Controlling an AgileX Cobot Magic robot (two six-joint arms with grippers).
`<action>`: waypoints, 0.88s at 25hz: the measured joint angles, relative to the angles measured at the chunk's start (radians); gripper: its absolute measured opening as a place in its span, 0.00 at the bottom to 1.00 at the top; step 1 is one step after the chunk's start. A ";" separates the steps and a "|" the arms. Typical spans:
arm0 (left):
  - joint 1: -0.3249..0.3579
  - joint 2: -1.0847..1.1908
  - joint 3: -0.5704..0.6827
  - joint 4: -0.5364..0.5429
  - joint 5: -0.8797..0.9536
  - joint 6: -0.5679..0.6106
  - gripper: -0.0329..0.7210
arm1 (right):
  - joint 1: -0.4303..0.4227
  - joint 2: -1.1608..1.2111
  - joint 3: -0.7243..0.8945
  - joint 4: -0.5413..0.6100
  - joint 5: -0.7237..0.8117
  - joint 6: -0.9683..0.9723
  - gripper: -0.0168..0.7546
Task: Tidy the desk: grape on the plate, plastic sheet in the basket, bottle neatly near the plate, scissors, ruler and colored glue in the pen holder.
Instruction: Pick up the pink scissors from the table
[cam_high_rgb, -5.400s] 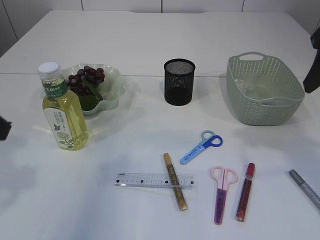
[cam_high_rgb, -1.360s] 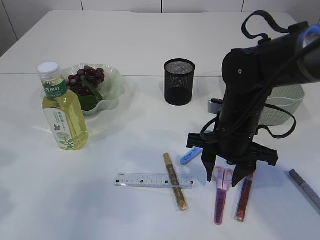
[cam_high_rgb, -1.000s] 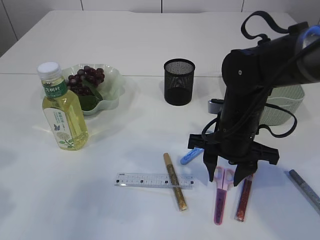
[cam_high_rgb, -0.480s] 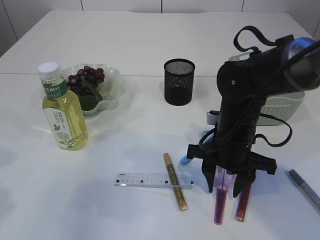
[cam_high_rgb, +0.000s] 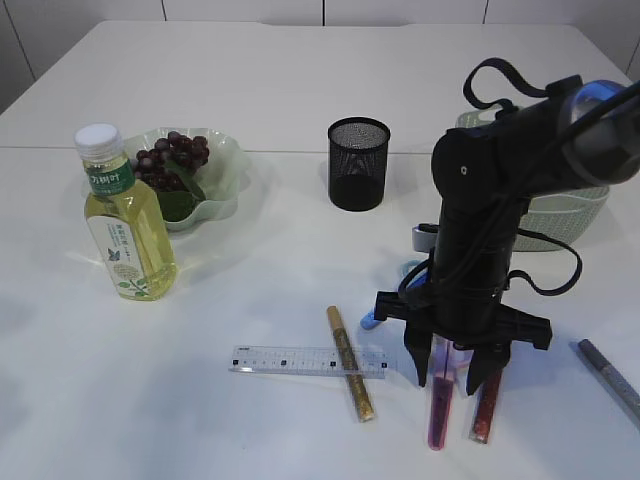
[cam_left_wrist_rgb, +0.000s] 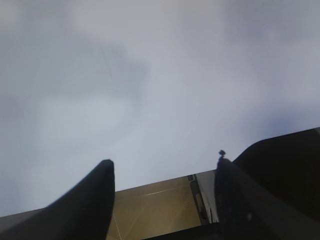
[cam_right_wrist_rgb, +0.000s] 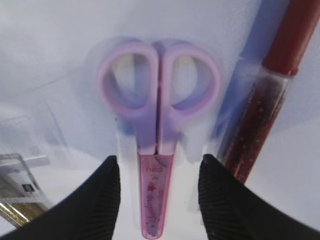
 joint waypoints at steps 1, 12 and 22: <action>0.000 0.000 0.000 0.000 0.000 0.000 0.65 | 0.000 0.000 0.000 0.000 -0.005 0.000 0.55; 0.000 0.000 0.000 0.000 0.000 0.000 0.64 | 0.000 0.000 0.000 -0.010 -0.023 -0.002 0.55; 0.000 0.000 0.000 0.000 0.000 0.000 0.64 | 0.000 0.000 0.000 -0.018 -0.026 -0.002 0.55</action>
